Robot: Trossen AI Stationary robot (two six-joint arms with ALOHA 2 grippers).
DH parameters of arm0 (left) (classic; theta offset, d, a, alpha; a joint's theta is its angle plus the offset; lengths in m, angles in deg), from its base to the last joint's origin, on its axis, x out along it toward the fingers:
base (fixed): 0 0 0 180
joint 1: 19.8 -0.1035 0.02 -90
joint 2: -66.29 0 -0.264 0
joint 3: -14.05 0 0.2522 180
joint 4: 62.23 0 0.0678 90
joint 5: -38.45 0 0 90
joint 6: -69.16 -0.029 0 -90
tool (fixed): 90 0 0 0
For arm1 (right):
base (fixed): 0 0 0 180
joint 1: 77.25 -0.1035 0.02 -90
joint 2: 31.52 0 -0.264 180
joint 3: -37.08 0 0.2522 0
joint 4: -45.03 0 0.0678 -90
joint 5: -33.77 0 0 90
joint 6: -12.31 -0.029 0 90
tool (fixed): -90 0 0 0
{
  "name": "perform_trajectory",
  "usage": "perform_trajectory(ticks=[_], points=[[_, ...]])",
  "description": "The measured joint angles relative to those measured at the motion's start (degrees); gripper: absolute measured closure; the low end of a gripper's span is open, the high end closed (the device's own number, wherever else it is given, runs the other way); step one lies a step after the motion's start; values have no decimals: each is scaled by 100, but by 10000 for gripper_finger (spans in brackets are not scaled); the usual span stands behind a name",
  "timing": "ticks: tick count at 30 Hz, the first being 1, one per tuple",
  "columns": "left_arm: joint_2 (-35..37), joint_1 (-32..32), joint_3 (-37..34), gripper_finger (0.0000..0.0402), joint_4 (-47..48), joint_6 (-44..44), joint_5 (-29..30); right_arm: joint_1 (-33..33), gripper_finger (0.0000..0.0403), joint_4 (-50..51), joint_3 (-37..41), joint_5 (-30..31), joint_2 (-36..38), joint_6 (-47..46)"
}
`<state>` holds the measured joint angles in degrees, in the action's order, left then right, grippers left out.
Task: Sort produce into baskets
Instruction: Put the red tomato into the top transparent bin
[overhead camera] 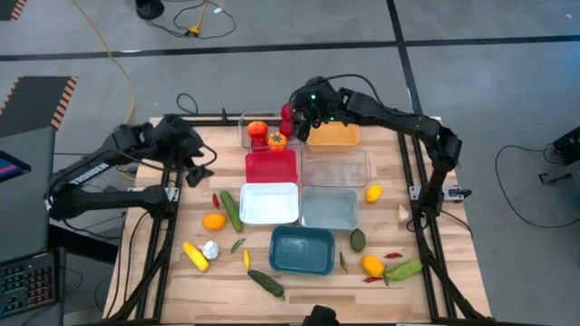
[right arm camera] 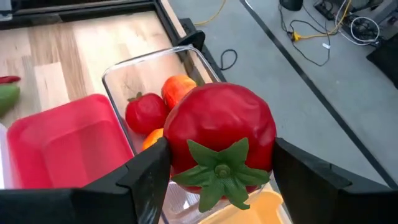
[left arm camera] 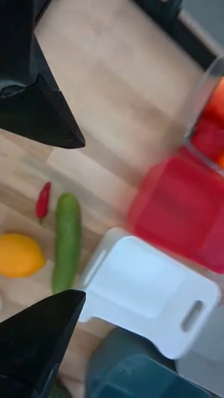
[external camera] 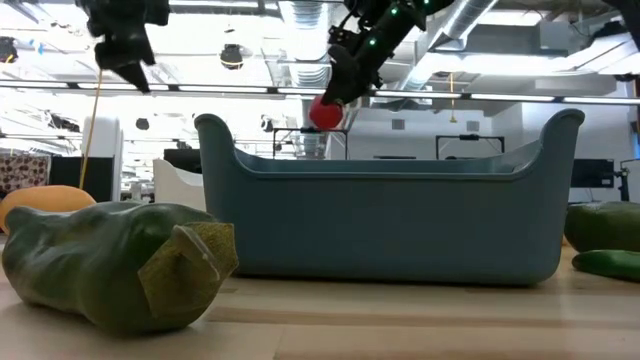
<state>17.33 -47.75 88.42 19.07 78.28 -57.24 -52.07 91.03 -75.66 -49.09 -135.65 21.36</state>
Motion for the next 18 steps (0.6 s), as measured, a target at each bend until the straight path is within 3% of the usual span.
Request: perform_trajectory(ticks=[8,18], points=[[-20,595,-608,26,-136,312,8,-84,117,-629,11,-98,-772,-3],[-20,1444,-668,26,-152,1097,227,-30,117,-907,5,15,-1154,237]])
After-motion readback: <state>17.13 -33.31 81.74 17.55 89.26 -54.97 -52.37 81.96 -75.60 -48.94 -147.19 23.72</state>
